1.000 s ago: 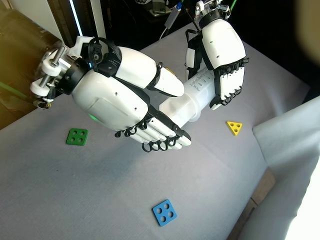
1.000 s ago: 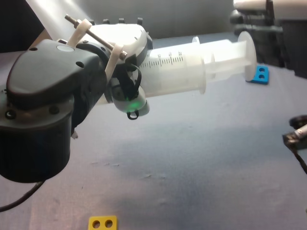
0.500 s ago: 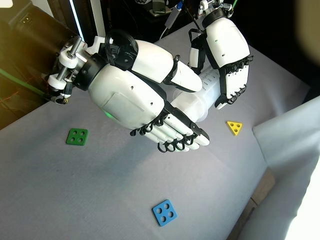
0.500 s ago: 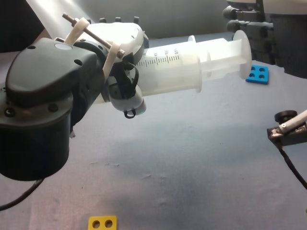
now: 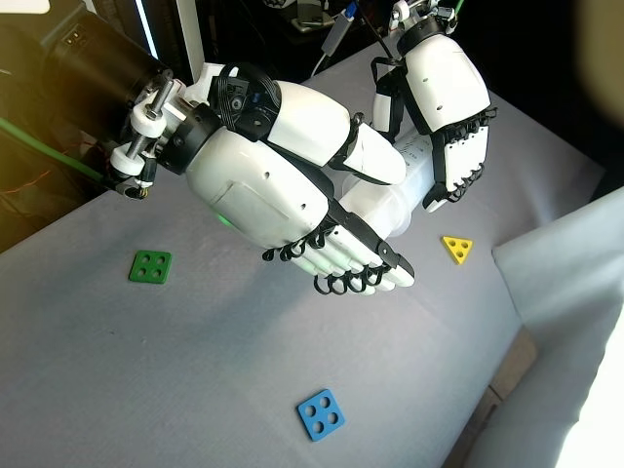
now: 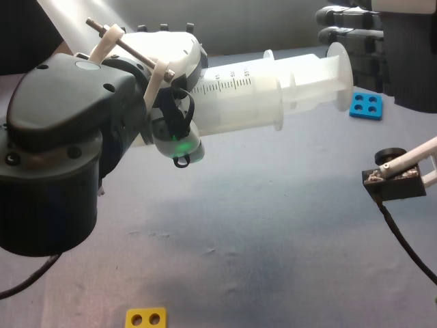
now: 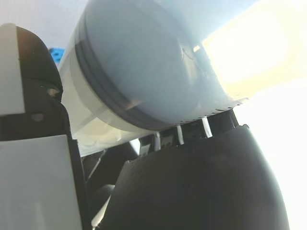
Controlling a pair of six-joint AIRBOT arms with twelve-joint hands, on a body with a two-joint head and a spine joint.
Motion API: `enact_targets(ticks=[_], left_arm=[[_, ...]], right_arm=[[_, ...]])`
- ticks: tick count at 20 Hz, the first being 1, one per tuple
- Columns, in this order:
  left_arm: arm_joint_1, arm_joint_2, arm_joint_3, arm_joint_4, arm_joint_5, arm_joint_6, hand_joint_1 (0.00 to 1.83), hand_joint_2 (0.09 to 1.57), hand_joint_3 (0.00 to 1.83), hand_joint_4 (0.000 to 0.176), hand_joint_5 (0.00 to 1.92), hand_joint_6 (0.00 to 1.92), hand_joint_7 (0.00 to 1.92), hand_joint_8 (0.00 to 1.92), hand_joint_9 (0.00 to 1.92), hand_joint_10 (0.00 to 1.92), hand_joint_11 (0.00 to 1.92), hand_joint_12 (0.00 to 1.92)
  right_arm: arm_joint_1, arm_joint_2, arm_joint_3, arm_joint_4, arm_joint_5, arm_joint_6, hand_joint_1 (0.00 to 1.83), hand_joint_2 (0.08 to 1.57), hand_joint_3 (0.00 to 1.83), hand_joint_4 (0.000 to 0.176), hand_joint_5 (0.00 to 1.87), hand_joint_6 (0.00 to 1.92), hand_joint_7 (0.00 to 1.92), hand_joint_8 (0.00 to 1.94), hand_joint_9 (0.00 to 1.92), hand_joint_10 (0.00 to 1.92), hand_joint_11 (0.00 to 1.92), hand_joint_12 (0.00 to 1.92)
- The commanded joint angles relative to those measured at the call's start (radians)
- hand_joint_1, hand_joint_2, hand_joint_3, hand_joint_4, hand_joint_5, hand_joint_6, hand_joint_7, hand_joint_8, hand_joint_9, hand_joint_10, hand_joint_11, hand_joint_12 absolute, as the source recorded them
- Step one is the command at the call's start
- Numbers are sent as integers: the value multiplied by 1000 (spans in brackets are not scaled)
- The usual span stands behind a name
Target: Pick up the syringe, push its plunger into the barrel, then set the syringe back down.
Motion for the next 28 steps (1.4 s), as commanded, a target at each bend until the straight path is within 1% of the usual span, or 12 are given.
enact_targets(ticks=[1, 4, 6, 9, 15, 19, 22, 25, 28], left_arm=[[-18, -12, -1, 100, 43, -8, 1371, 1131, 0, 0, 929, 902, 968, 1063, 830, 1321, 638, 1094], [-18, -13, -1, 101, 45, -8, 1372, 1128, 0, 0, 950, 858, 976, 1065, 821, 1326, 627, 1138], [-18, -13, -1, 101, 45, -8, 1372, 1128, 0, 0, 943, 872, 973, 1061, 830, 1319, 616, 1113], [-18, -13, 0, 101, 45, -8, 1368, 1141, 0, 0, 923, 897, 944, 1117, 803, 1360, 595, 1148], [-21, -13, -1, 101, 45, -8, 1367, 1143, 0, 0, 918, 909, 944, 1115, 796, 1363, 598, 1149], [-20, -13, 0, 101, 45, -8, 1371, 1132, 0, 0, 926, 890, 975, 1065, 820, 1340, 605, 1145], [-19, -14, 2, 102, 45, -8, 1369, 1142, 1, 0, 896, 938, 950, 1111, 812, 1345, 596, 1140], [-19, -14, 3, 102, 45, -8, 1371, 1133, 0, 0, 921, 906, 960, 1085, 830, 1322, 613, 1119], [-19, -15, 3, 103, 45, -8, 1370, 1135, 0, 0, 931, 890, 954, 1092, 816, 1348, 600, 1134]], right_arm=[[25, -16, -24, -25, 128, 20, 0, 1379, 0, 0, 5, 0, 25, 3, 7, 1, 0, 0], [26, -20, -38, -25, 128, 32, 0, 1375, 0, 0, 18, 6, 31, 5, 11, 3, 0, 0], [28, -26, -43, -25, 125, 44, 0, 1380, 0, 0, 31, 10, 44, 9, 25, 8, 0, 0], [30, -35, -48, -25, 116, 47, 0, 1372, 0, 0, 7, 0, 26, 0, 6, 0, 0, 0], [28, -73, -62, -25, 108, 47, 0, 1382, 0, 0, 7, 2, 19, 1, 0, 0, 0, 0], [28, -105, -61, -25, 96, 47, 0, 1391, 4, 0, 13, 2, 29, 3, 0, 0, 6, 3], [29, -140, -58, -26, 87, 46, 0, 1389, 3, 0, 27, 8, 32, 6, 0, 0, 0, 0], [39, -169, -40, -33, 87, 46, 0, 1388, 2, 0, 17, 2, 29, 3, 0, 0, 0, 0], [49, -170, -28, -33, 89, 46, 0, 1386, 1, 0, 20, 3, 30, 3, 0, 0, 0, 0]])
